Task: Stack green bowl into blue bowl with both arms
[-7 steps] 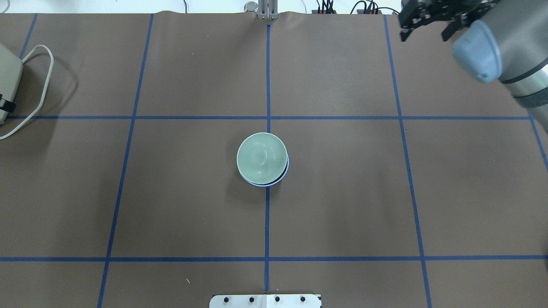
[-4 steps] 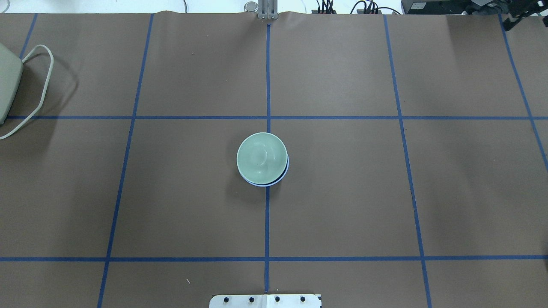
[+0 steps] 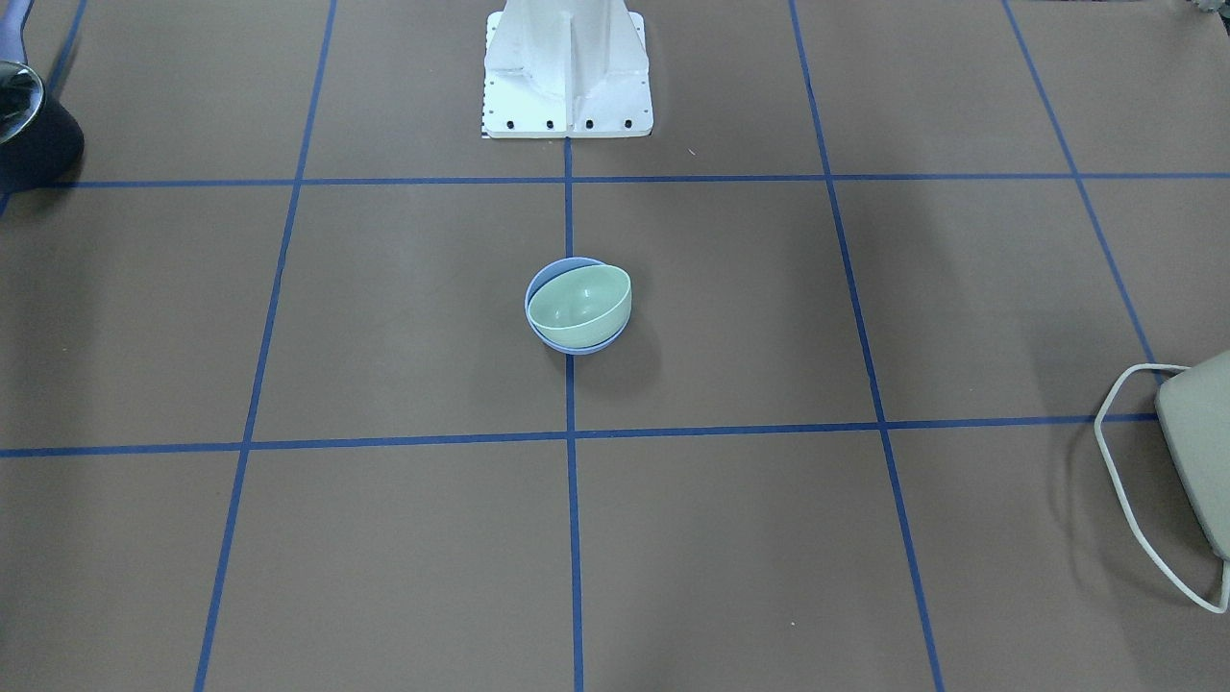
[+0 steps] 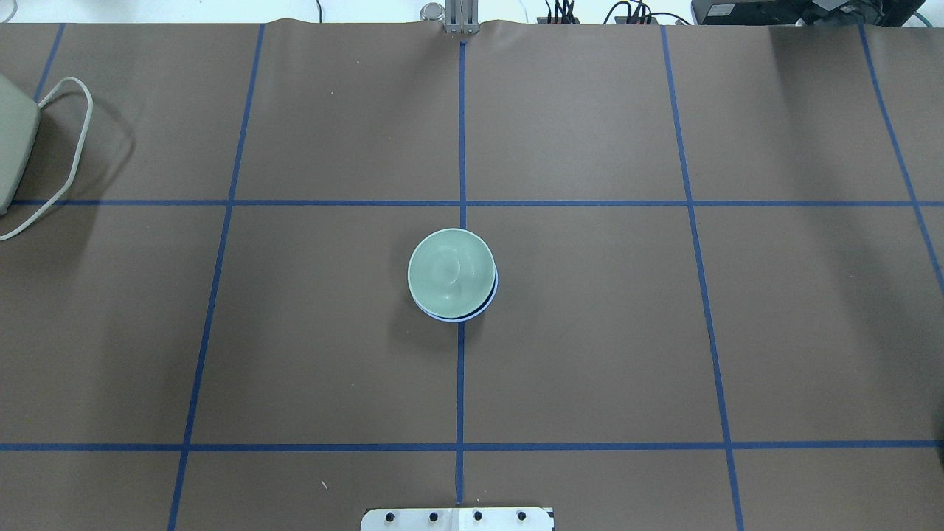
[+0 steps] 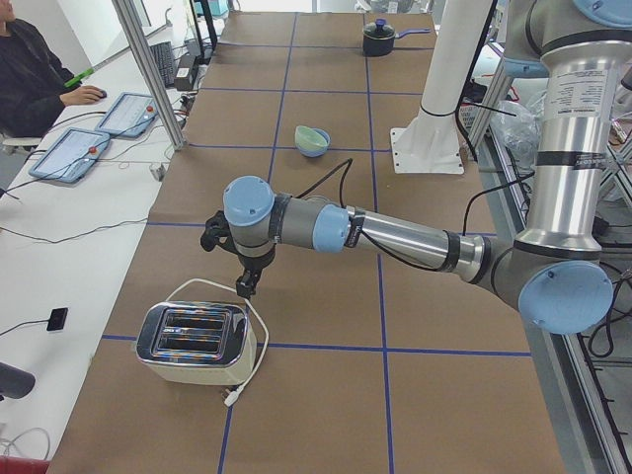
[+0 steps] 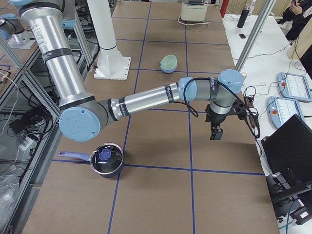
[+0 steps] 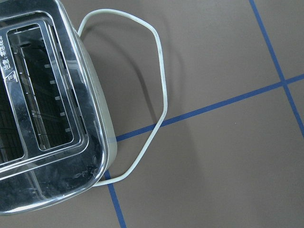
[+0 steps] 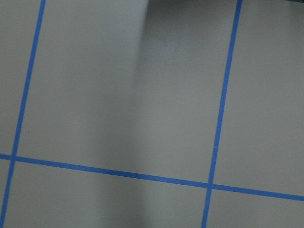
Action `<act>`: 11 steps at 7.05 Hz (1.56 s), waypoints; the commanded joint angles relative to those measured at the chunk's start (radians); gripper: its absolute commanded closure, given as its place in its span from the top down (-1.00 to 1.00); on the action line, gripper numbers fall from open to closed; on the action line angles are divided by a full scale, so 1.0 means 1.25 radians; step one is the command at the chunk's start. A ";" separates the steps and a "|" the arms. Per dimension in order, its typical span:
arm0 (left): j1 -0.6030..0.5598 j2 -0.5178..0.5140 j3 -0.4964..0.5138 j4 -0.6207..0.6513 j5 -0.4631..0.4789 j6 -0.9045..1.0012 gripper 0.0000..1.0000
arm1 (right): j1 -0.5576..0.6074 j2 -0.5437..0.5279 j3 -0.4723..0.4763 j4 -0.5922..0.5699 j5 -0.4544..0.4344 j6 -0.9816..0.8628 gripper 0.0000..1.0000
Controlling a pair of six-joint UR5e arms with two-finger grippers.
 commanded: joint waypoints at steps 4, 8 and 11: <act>-0.004 0.003 -0.001 0.002 0.004 0.000 0.95 | 0.019 -0.041 -0.021 0.065 -0.031 -0.017 1.00; -0.006 0.004 -0.005 0.001 0.006 -0.001 0.95 | 0.019 -0.086 -0.028 0.093 -0.040 -0.019 1.00; -0.006 0.004 -0.005 0.001 0.006 -0.001 0.95 | 0.019 -0.097 -0.028 0.098 -0.037 -0.017 1.00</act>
